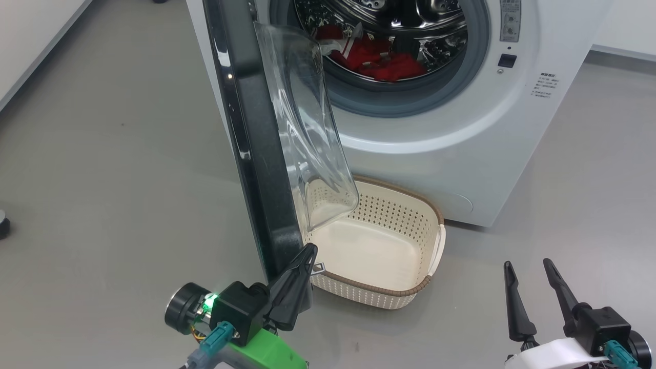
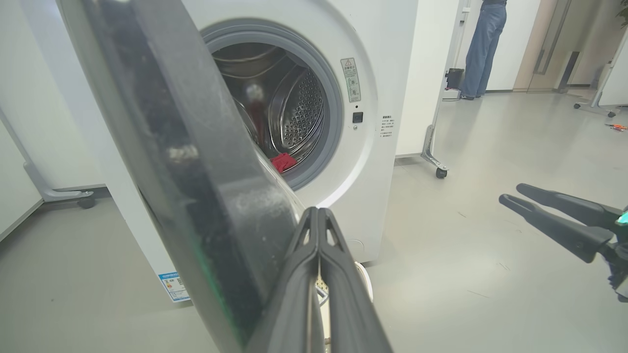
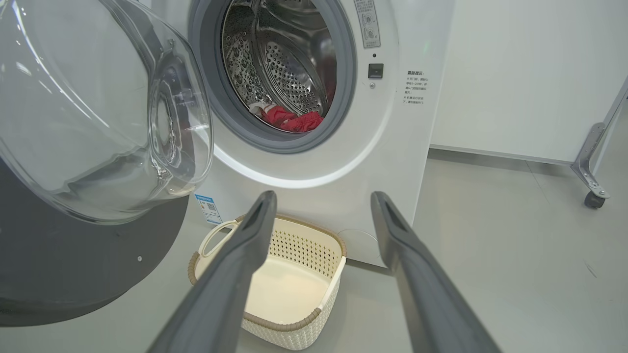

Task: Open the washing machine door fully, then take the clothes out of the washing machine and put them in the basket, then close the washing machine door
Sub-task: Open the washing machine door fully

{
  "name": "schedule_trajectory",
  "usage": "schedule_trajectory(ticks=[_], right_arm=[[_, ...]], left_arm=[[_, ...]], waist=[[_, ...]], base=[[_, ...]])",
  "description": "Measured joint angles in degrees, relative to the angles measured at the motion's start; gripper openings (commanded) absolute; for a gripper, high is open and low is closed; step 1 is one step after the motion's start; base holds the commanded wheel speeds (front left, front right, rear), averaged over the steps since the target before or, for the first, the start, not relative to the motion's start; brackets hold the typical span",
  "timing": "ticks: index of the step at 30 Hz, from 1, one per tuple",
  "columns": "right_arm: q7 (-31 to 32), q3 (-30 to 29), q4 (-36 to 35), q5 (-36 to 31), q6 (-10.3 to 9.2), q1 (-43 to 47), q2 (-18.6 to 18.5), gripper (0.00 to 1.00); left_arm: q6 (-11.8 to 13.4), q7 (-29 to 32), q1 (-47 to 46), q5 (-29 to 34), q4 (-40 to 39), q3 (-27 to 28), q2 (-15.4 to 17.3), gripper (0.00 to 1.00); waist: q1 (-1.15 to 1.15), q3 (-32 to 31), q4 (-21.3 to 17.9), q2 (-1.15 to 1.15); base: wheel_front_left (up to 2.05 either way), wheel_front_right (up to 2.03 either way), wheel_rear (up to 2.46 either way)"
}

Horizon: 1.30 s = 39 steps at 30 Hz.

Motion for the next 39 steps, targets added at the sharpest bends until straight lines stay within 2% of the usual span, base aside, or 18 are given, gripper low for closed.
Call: schedule_trajectory(ticks=[10, 23, 39], right_arm=[[0.0, -1.3, 0.15, -0.09, -0.02, 0.03, 0.19, 1.0], [0.0, -2.11, 0.32, -0.49, 0.0, 0.34, 0.54, 1.0], [0.0, -2.19, 0.26, -1.13, 0.65, 0.86, 0.88, 1.0]], left_arm=[[1.65, -0.07, 0.01, -0.01, -0.46, 0.53, -0.4, 0.0], [2.97, -0.02, 0.35, -0.01, -0.98, 0.99, -0.41, 0.0], [4.98, -1.1, 2.85, -0.03, -1.62, 5.9, -0.01, 0.0]], waist=[[0.0, -0.24, 1.38, 0.0], [0.0, -0.55, 5.26, 0.0], [0.0, -0.16, 10.53, 0.0]], base=[[0.0, 0.0, 0.0], [0.0, 0.0, 0.0], [0.0, 0.0, 0.0]])
